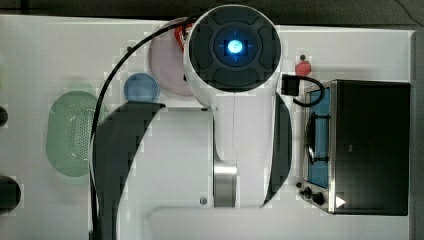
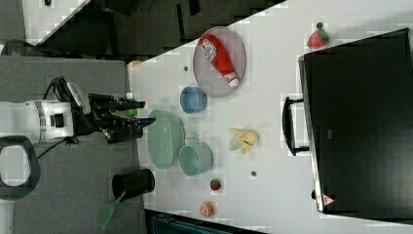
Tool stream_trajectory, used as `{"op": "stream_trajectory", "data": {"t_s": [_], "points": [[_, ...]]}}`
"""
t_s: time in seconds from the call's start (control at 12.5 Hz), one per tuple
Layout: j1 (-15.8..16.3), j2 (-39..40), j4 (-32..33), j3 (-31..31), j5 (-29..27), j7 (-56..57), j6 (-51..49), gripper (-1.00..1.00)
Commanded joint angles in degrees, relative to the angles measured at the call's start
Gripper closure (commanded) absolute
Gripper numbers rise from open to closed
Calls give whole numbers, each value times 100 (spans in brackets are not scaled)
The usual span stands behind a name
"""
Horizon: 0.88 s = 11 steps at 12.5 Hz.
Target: Pick banana from table and place on oven.
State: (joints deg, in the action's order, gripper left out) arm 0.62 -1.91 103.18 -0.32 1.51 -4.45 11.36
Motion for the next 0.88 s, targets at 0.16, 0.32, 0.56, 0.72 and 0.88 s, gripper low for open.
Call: {"op": "stream_trajectory", "data": {"t_s": [0.16,0.32,0.56,0.72,0.88], "points": [[-231,-2676,1594,56,-77,135,-1014,-82],[-230,-2657,1596,65,-77,136,-996,-100],[-226,-2378,1685,91,-77,136,-926,-100],[-226,-1961,1793,114,-77,136,-643,-100],[-225,-1451,1897,144,-77,136,-164,-100]]}}
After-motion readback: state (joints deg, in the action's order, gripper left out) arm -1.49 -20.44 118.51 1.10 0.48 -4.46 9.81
